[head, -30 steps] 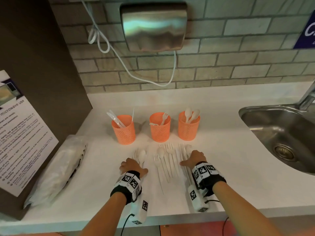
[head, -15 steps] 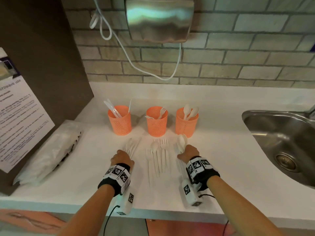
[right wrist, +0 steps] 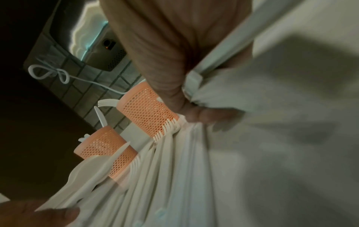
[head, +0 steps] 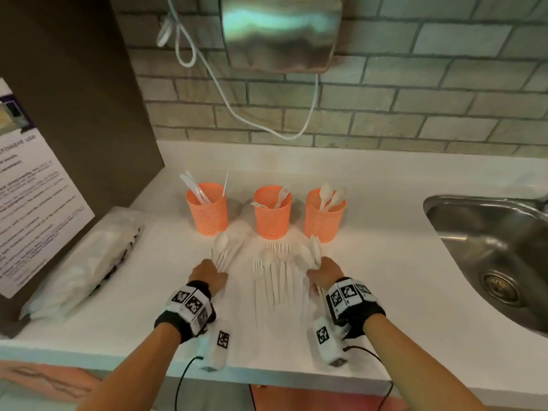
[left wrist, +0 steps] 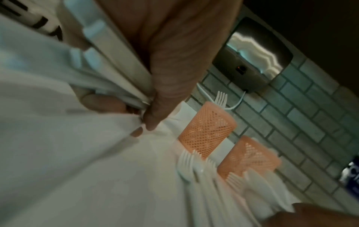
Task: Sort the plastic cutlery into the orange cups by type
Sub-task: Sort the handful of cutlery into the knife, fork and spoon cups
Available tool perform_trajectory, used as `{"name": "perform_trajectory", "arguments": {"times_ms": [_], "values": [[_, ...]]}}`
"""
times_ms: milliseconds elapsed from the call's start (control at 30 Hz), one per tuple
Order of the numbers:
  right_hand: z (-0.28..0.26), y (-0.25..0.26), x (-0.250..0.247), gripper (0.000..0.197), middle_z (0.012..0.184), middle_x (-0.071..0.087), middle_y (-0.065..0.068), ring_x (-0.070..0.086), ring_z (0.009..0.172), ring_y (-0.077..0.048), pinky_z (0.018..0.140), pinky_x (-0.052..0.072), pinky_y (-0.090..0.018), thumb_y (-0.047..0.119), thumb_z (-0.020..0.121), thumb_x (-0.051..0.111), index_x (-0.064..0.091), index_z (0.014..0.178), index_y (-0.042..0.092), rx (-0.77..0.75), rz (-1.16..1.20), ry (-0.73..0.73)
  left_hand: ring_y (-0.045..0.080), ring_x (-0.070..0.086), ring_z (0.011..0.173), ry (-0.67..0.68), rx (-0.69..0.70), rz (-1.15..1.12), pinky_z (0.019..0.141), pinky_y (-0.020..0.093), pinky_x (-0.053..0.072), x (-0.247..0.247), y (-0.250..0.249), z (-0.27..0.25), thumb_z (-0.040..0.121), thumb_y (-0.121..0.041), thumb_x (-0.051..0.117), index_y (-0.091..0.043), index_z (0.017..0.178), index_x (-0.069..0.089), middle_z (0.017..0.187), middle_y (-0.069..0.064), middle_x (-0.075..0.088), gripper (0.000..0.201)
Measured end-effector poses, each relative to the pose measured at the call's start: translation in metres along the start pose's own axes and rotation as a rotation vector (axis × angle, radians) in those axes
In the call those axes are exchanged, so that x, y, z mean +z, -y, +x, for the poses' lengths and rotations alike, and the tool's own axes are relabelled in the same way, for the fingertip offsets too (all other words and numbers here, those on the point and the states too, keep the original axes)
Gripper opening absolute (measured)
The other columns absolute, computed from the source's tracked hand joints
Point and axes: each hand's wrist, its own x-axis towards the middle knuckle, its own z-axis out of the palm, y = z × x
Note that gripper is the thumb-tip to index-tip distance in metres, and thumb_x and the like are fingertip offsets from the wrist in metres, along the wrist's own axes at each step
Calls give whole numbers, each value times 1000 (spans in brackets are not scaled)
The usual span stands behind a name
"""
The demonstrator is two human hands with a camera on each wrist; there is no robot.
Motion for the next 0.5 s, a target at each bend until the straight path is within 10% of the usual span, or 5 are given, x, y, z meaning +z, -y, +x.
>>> {"name": "perform_trajectory", "arguments": {"times_ms": [133, 267, 500], "values": [[-2, 3, 7, 27, 81, 49, -6, 36, 51, -11, 46, 33, -23, 24, 79, 58, 50, 101, 9, -33, 146, -30, 29, 62, 84, 28, 136, -125, 73, 31, 45, -9, -3, -18, 88, -24, 55, -4, 105, 46, 96, 13, 62, 28], [-22, 16, 12, 25, 52, 38, 1, 32, 36, -9, 37, 30, -20, 36, 83, 64, 54, 82, 13, -81, 555, 6, 12, 57, 45, 176, 313, -362, 52, 25, 47, -10, -27, -47, 89, -26, 57, -14, 96, 46, 73, 3, 59, 17], [-48, 34, 18, 67, 49, 37, 2, 35, 39, -10, 42, 35, -22, 70, 69, 50, 63, 94, 9, -171, 851, 112, 17, 59, 59, 212, 558, -412, 55, 25, 49, -3, -85, -65, 90, -15, 54, -11, 111, 42, 91, 5, 61, 24]]}}
